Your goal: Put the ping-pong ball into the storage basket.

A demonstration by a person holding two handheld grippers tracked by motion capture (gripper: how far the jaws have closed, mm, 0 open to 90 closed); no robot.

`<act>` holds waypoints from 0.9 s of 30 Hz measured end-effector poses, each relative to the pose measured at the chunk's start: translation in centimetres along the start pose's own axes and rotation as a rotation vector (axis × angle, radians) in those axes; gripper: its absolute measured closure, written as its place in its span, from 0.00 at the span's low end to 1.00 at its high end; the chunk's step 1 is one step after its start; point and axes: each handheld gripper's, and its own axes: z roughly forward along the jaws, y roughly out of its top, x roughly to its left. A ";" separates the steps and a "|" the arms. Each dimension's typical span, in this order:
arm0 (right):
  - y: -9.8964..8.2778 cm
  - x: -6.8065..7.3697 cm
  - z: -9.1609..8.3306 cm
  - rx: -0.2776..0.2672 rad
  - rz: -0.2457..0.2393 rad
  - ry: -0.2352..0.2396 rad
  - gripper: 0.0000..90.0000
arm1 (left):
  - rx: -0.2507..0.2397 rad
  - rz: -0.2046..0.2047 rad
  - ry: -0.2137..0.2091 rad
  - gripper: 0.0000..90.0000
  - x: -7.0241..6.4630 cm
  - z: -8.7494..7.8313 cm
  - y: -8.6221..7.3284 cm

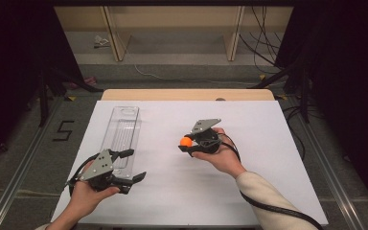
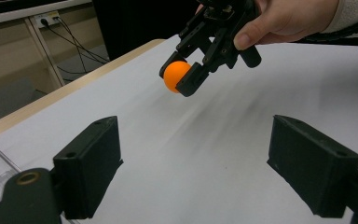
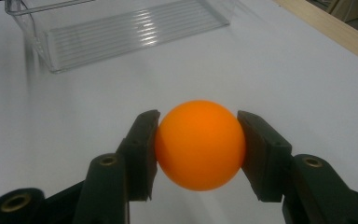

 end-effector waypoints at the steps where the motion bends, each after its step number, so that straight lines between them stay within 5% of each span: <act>1: 0.0 0.0 0.0 0.000 -0.001 0.000 0.57 | 0.000 0.000 0.000 0.18 0.0 0.0 0.0; 27: 0.5 0.1 0.6 0.002 -0.004 0.008 0.57 | 0.000 -0.001 -0.001 0.18 0.0 0.0 0.0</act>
